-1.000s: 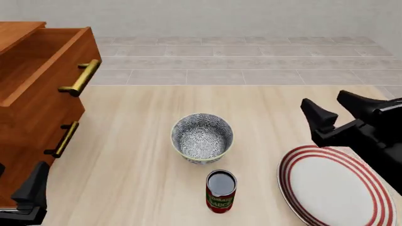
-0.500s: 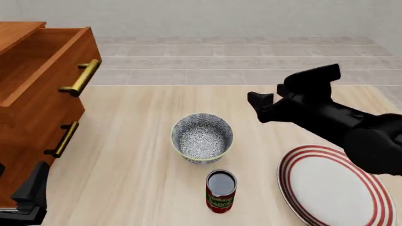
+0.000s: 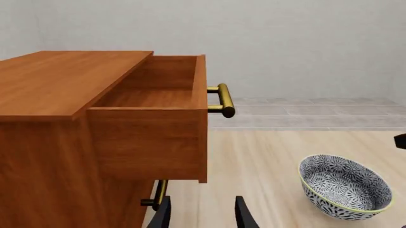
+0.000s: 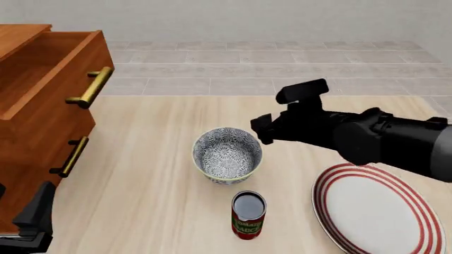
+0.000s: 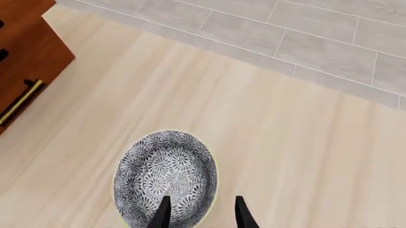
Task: Put the bowl on the plate.
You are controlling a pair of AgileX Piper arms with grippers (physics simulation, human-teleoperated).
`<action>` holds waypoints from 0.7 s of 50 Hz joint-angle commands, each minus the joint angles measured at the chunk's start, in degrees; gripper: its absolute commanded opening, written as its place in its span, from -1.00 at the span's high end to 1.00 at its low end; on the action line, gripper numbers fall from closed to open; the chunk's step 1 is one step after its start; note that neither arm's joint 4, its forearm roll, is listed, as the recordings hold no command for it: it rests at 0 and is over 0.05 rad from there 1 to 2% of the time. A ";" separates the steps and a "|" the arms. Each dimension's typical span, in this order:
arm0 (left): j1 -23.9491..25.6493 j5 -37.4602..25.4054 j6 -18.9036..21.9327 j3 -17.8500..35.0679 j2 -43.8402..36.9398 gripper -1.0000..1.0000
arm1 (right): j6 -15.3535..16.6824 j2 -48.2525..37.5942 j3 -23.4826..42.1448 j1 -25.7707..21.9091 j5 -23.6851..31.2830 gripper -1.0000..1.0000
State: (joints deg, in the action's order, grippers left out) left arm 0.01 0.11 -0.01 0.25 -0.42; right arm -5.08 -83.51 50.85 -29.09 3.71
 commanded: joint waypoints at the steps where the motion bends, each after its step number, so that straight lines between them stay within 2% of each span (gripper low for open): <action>1: 0.01 0.00 -0.02 0.00 -0.01 -1.00 | 0.10 -5.53 3.72 0.35 3.01 -1.00; 5: 0.00 0.00 -0.01 0.00 0.00 -1.00 | -0.81 -8.19 4.71 0.25 4.06 -1.00; 16: 0.00 0.00 -0.01 0.00 -0.01 -1.00 | -0.67 -12.63 6.74 0.98 4.82 -1.00; 35: -0.01 0.00 0.00 0.00 0.00 -1.00 | -1.40 -18.24 6.91 0.95 3.01 -1.00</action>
State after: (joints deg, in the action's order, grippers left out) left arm 0.01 0.11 -0.01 0.24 -0.42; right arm -6.00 -99.10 57.58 -28.05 7.39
